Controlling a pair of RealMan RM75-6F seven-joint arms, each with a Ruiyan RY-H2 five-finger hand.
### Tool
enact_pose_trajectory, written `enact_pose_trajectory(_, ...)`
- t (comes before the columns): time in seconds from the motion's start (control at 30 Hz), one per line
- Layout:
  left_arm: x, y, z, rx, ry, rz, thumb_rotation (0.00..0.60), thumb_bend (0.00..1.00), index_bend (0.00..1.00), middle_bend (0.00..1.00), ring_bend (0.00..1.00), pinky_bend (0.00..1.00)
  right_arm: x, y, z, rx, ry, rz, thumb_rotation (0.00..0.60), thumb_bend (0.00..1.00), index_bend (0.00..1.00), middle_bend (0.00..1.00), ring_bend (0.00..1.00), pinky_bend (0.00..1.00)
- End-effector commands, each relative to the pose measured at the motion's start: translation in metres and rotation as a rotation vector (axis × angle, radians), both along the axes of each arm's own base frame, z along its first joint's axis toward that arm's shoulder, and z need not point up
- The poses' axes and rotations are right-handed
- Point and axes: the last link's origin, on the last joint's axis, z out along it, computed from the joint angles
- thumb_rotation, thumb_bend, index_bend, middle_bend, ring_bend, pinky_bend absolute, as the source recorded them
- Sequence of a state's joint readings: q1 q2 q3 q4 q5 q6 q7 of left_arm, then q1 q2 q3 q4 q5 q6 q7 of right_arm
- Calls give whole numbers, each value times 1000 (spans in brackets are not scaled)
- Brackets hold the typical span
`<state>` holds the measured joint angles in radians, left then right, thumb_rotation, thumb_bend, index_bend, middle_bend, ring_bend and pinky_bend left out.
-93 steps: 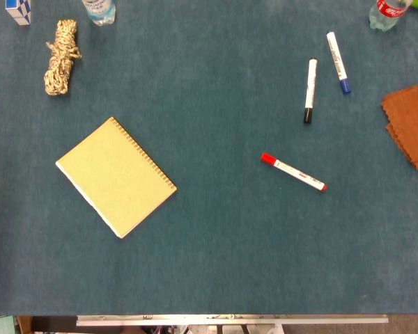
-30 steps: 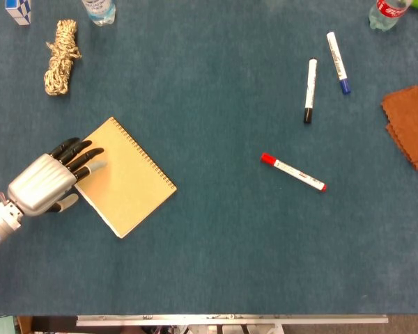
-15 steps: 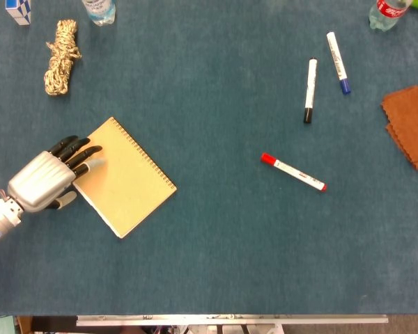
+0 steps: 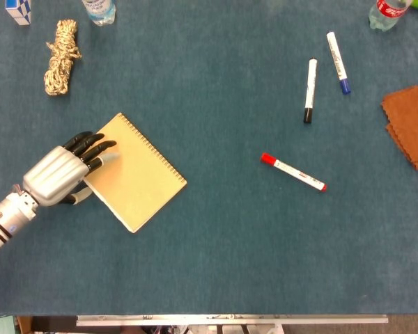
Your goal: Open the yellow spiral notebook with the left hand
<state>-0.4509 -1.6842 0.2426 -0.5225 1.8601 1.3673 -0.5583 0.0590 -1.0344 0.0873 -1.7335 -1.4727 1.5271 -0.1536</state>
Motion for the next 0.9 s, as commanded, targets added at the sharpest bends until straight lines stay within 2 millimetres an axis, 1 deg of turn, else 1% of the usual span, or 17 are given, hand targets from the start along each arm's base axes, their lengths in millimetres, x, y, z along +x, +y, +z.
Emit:
enact_pose_trajectory(0.03,4,1,-6,-12,-67,60,600,280,171,79,2,90,-1,0,0,-3,-1,-2,600,114,317,334,243,311)
enact_pose_trajectory(0.13,9,1,-10,-30,-136,116,600,281,197,81,1,84,-1,0,1,-6,-2,-1,600,113,318,334,243,311)
enact_pose_trajectory(0.3,18,4,-13,-55,-189,153,600,289,228,88,1,59,-1,-1,1,-13,-4,6,600,114,317,334,243,311)
enact_pose_trajectory(0.5,39,11,-16,-79,-263,168,600,361,257,94,0,43,-3,-2,1,-17,-8,5,600,114,317,334,243,311)
enact_pose_trajectory(0.57,46,14,-17,-85,-279,170,600,366,267,99,0,41,-4,-2,1,-19,-10,5,600,114,317,334,243,311)
enact_pose_trajectory(0.67,58,16,-21,-106,-286,169,600,380,308,104,0,38,-6,-1,3,-26,-12,3,600,113,317,334,243,311)
enact_pose_trajectory(0.73,64,16,-24,-118,-286,159,600,405,353,107,0,36,-8,-1,3,-30,-13,2,600,113,317,334,243,311)
enact_pose_trajectory(0.8,70,18,-25,-127,-292,147,600,428,425,118,0,32,-9,0,4,-34,-14,0,600,114,317,334,243,311)
enact_pose_trajectory(0.83,72,18,-26,-129,-300,152,600,434,468,127,0,31,-10,0,5,-36,-14,0,600,114,317,334,243,311)
enact_pose_trajectory(0.9,76,20,-27,-137,-316,172,600,434,524,138,0,31,-11,-1,5,-38,-17,0,600,114,317,334,243,311)
